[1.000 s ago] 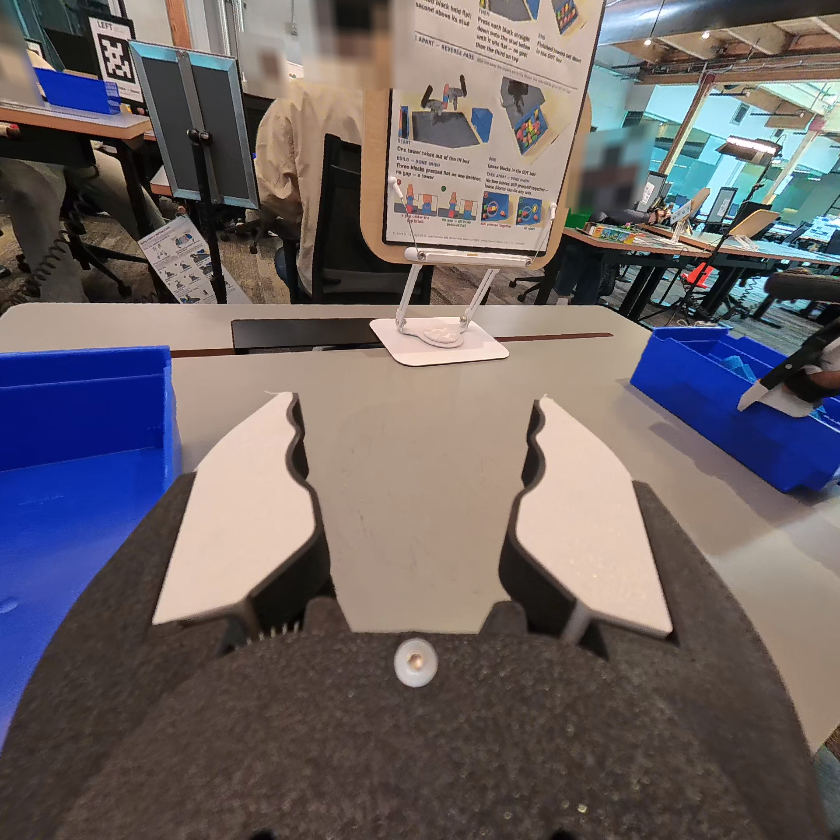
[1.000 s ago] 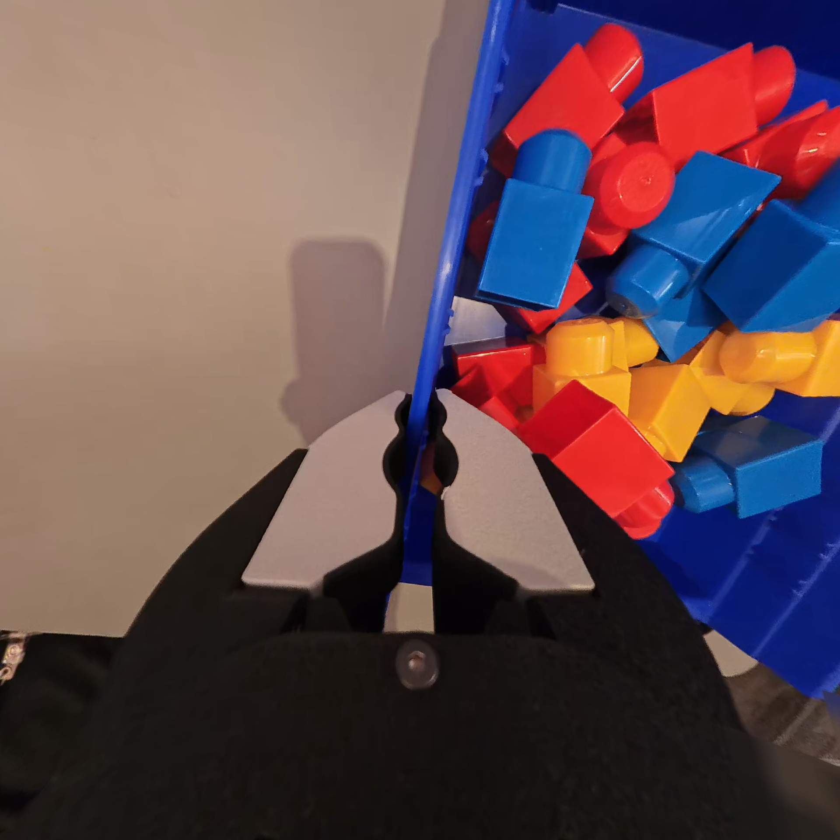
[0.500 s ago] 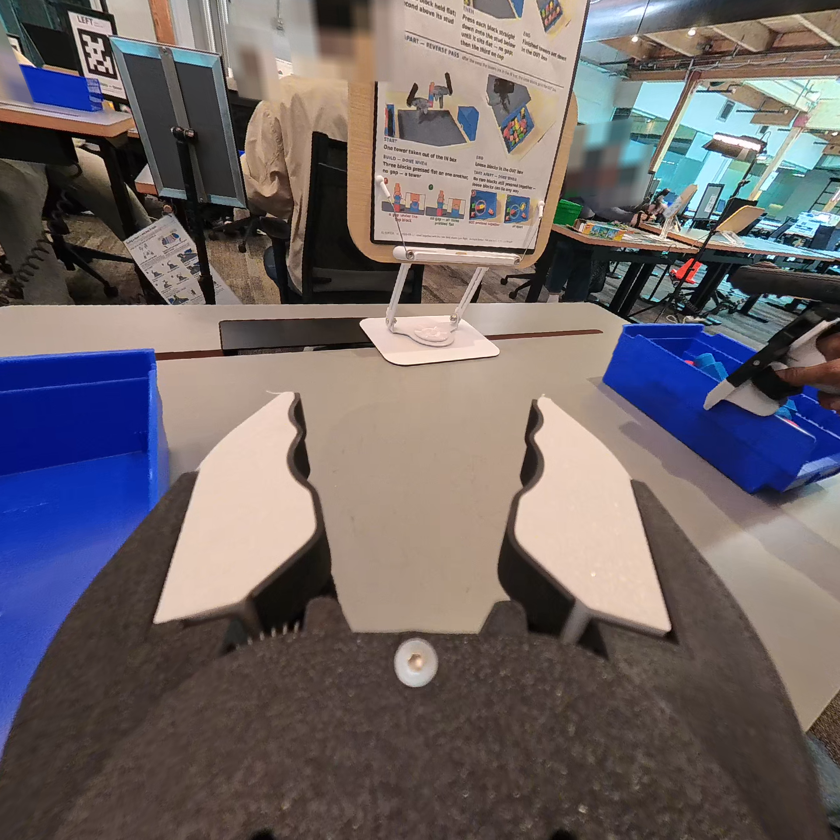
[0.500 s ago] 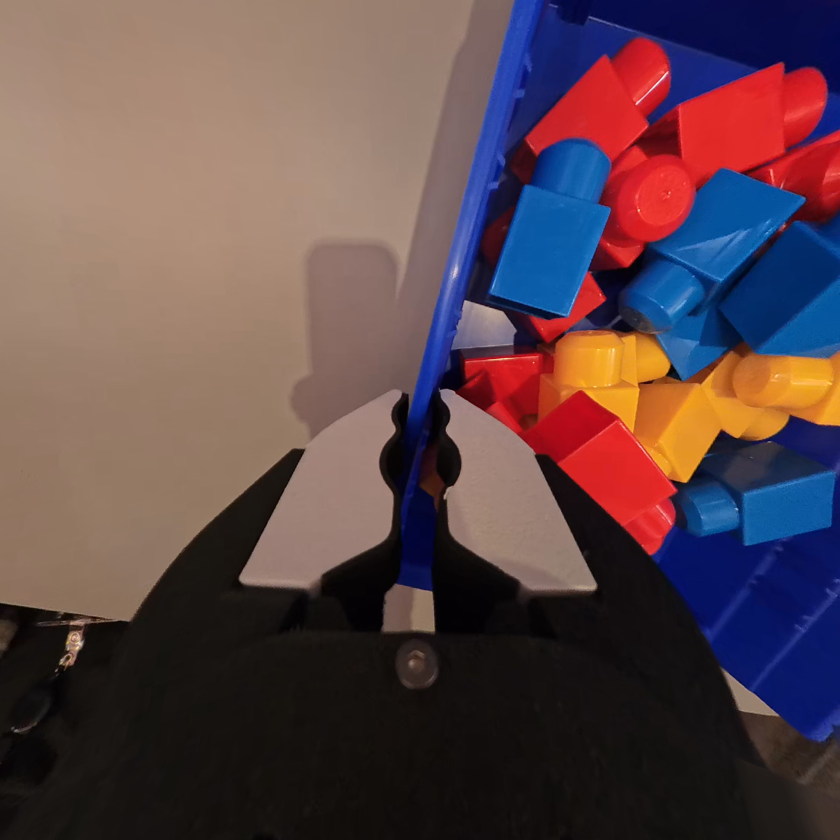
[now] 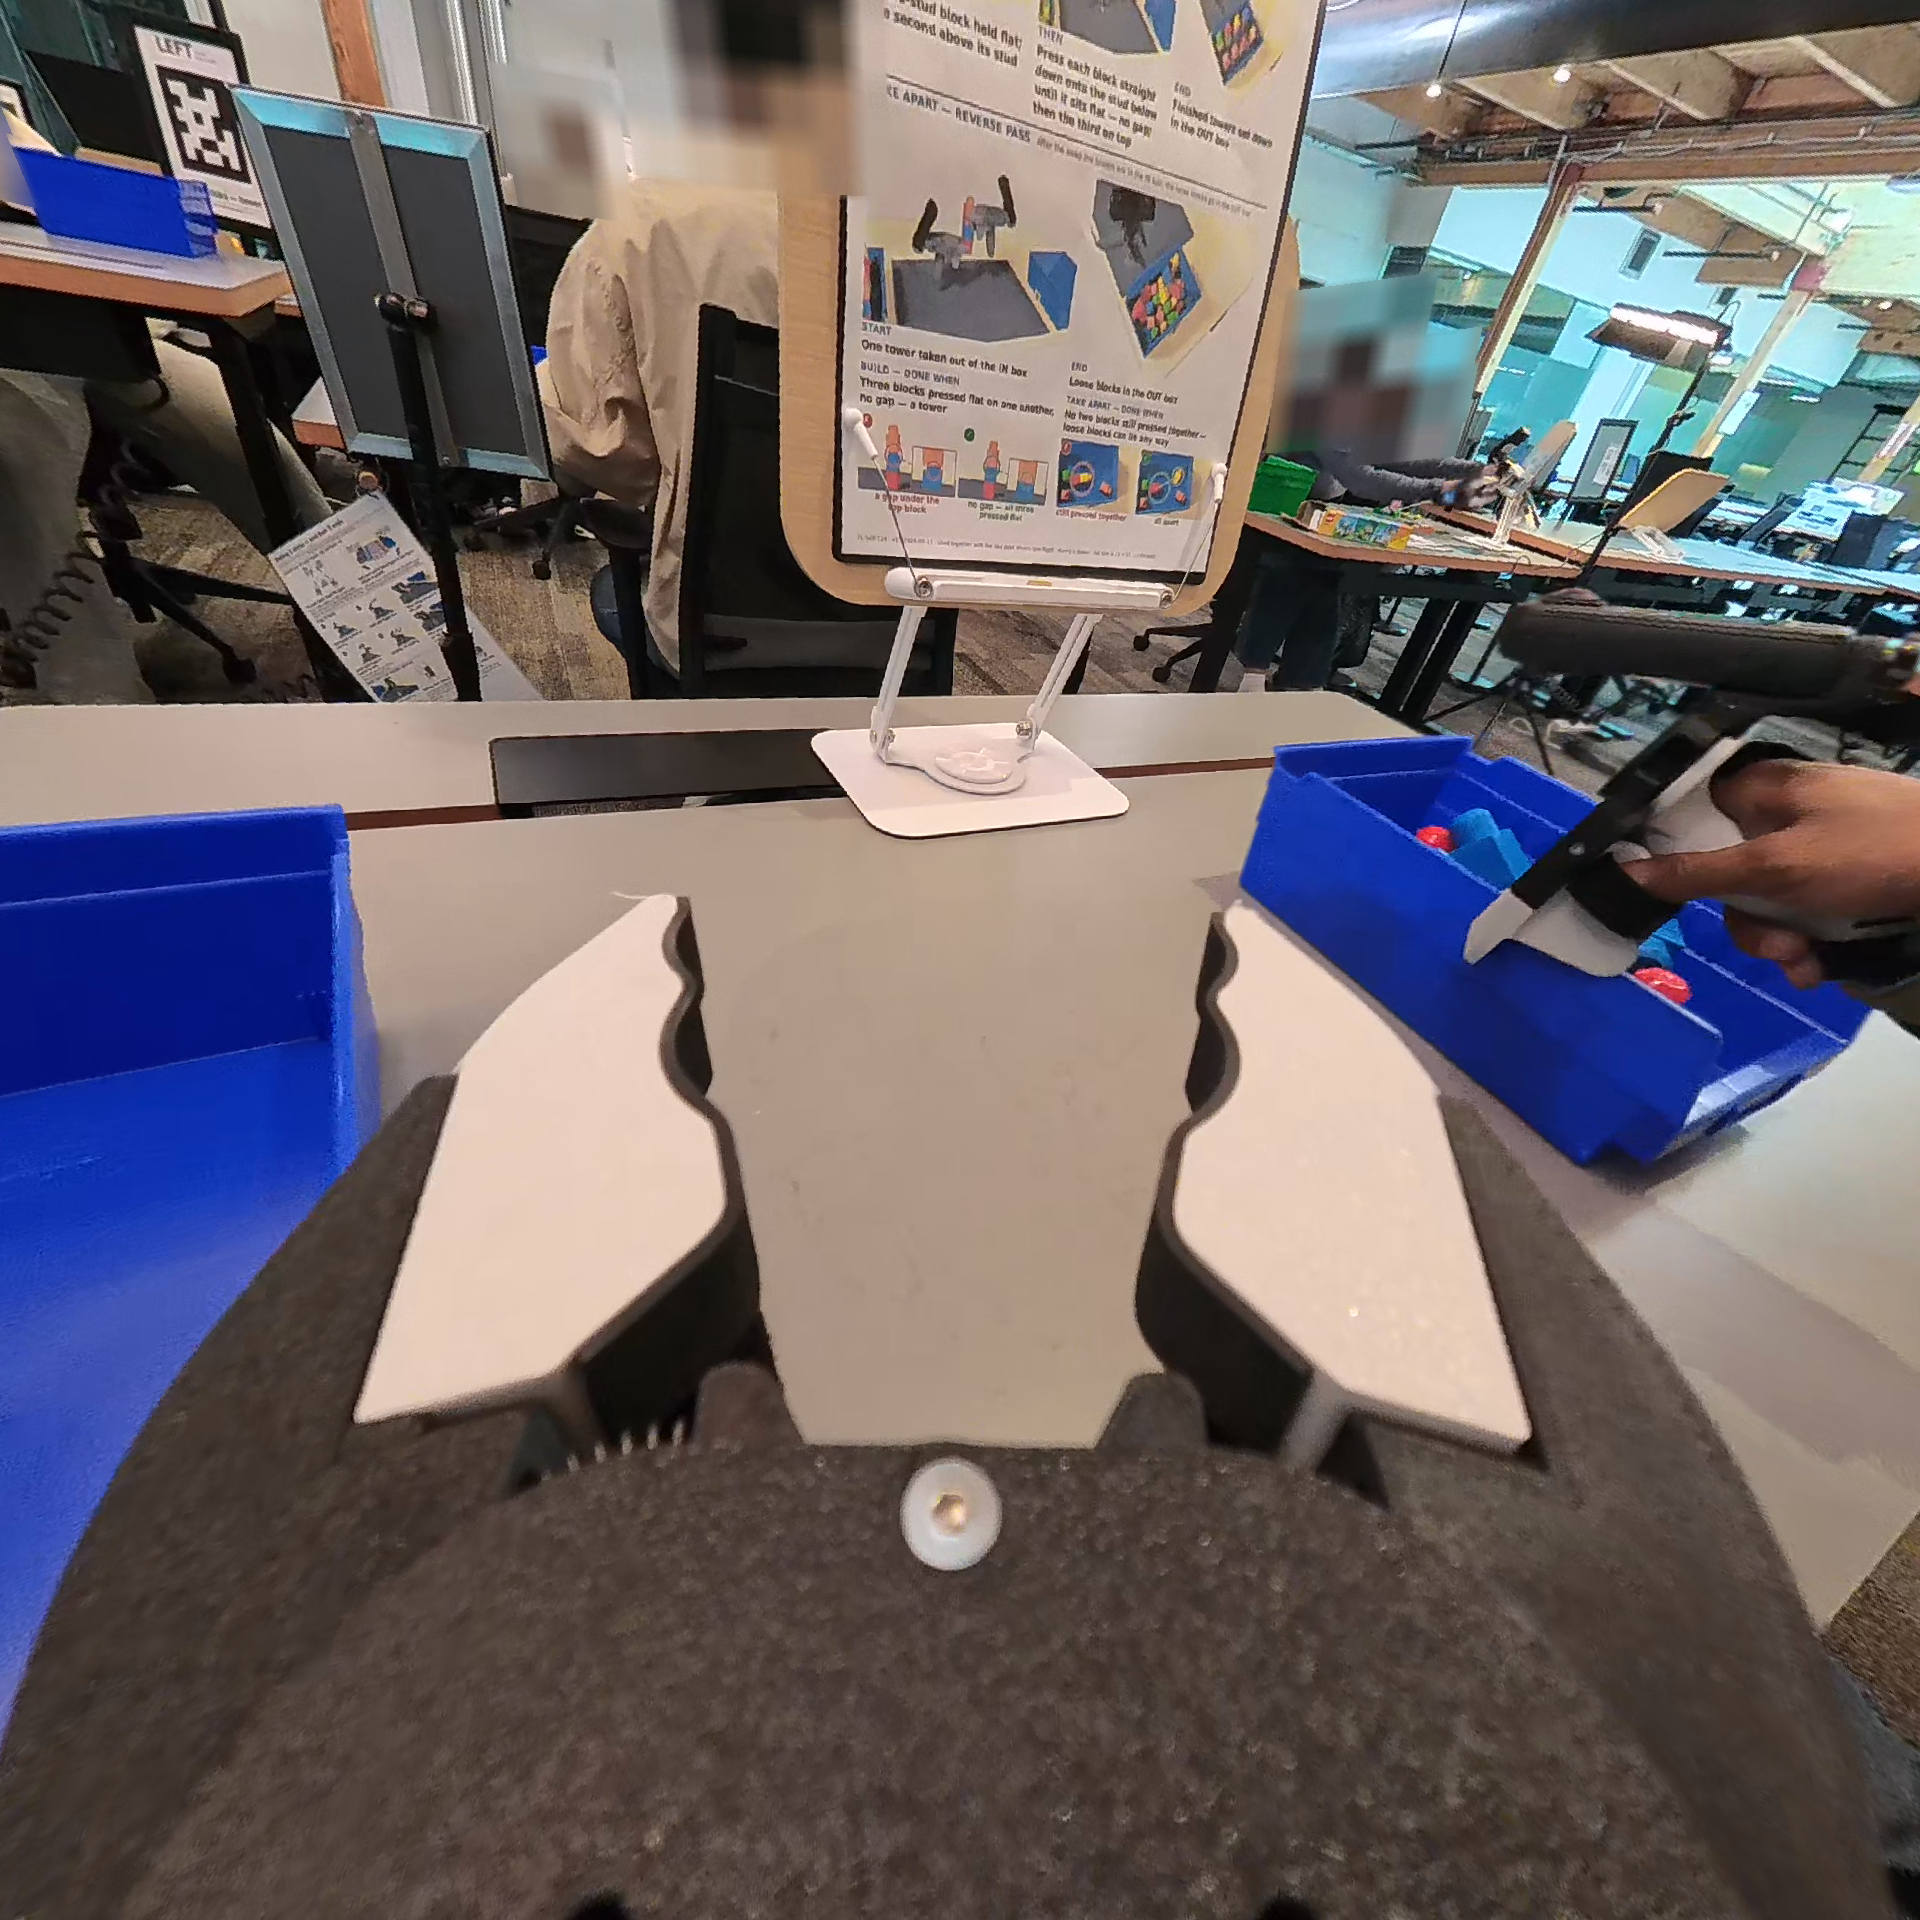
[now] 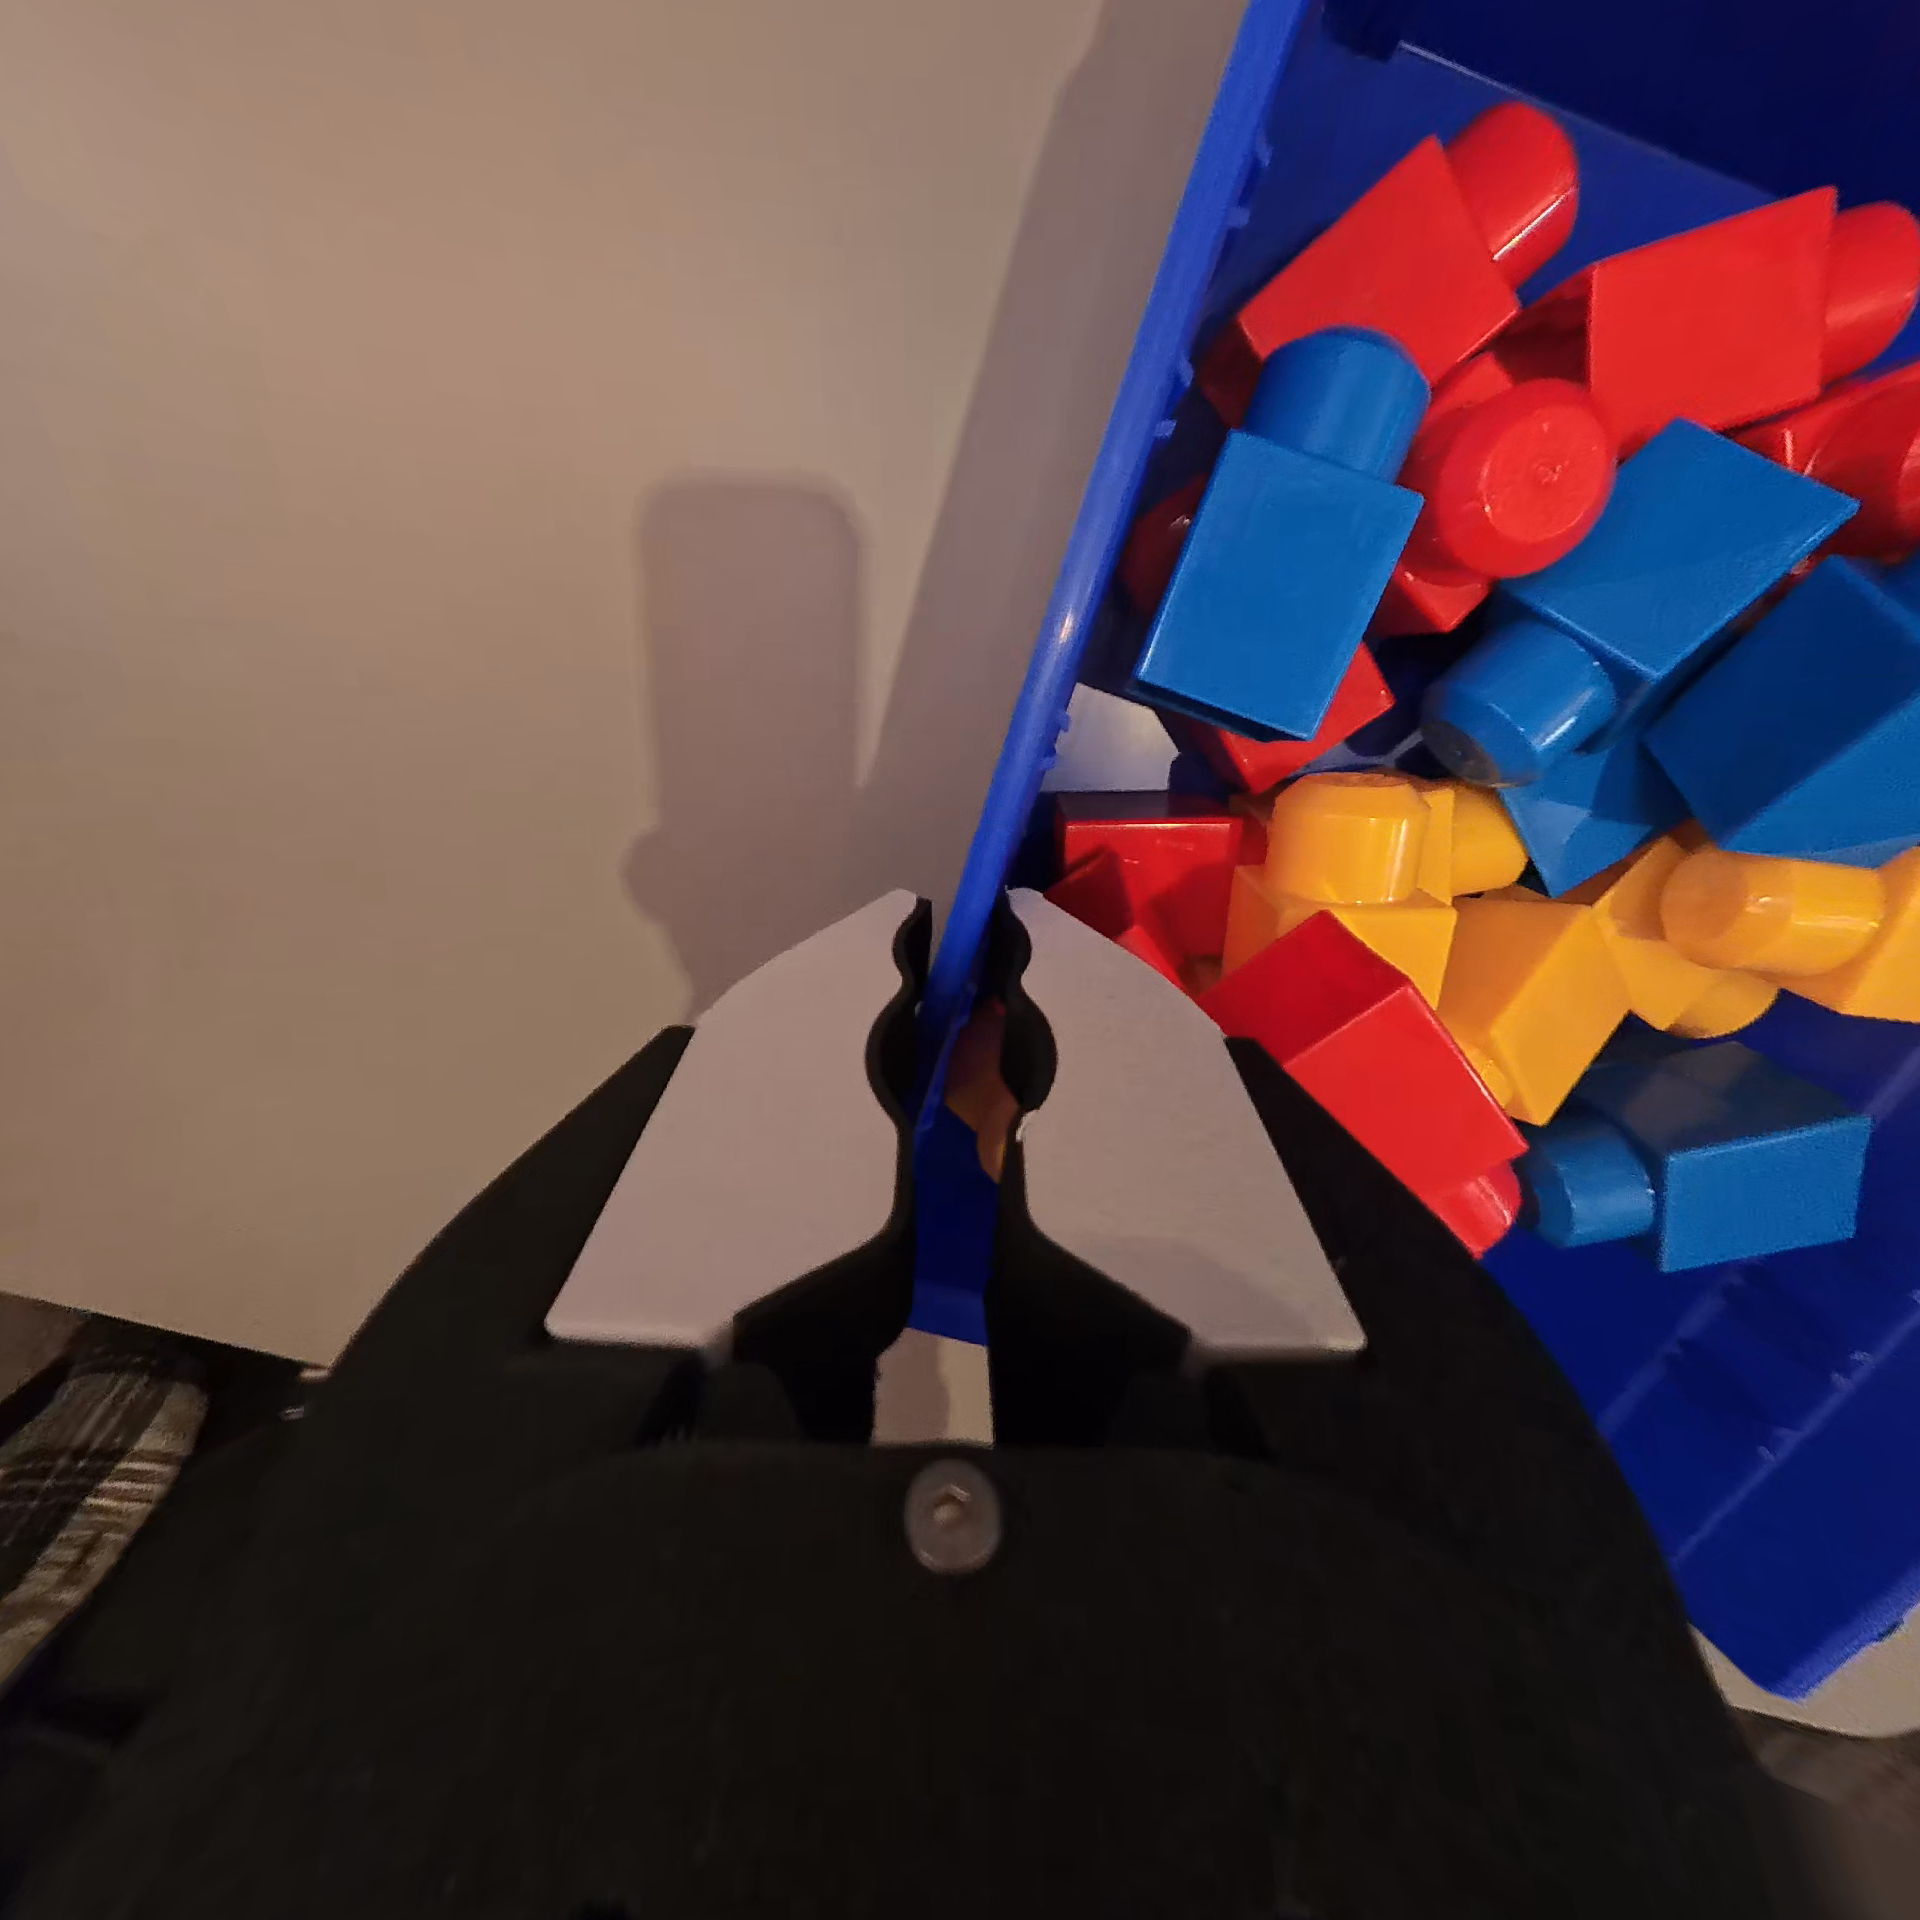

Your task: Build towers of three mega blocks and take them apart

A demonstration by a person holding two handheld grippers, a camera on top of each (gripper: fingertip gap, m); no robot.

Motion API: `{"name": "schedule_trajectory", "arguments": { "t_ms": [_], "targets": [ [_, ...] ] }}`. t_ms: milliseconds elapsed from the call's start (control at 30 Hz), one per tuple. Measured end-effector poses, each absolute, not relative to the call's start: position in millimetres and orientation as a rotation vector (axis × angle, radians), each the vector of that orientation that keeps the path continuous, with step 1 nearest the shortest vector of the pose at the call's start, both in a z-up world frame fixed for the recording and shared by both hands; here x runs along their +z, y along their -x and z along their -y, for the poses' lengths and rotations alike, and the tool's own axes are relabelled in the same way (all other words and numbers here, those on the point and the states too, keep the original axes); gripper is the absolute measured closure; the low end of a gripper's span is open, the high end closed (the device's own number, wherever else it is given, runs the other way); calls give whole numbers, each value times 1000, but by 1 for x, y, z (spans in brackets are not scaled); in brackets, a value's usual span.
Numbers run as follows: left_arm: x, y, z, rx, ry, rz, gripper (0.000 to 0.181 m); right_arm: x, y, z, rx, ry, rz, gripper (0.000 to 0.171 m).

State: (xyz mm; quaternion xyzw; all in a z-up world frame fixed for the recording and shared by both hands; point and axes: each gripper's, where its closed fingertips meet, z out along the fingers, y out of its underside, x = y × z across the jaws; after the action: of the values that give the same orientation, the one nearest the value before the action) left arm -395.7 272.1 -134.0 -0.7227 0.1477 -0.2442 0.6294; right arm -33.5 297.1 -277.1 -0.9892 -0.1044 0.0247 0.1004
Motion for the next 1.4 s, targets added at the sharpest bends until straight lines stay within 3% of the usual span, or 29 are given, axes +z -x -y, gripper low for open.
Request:
{"name": "schedule_trajectory", "arguments": {
  "t_ms": [933, 1400],
  "targets": [
    [-111, 427, -254, -600, 1595, -286, 93, -274, 311, -315, 286, 2932, 451, 155],
    [-109, 439, -254, -616, 1585, -262, 94, -268, 380, -326, 637, 2886, 439, 141]
  ]
}}
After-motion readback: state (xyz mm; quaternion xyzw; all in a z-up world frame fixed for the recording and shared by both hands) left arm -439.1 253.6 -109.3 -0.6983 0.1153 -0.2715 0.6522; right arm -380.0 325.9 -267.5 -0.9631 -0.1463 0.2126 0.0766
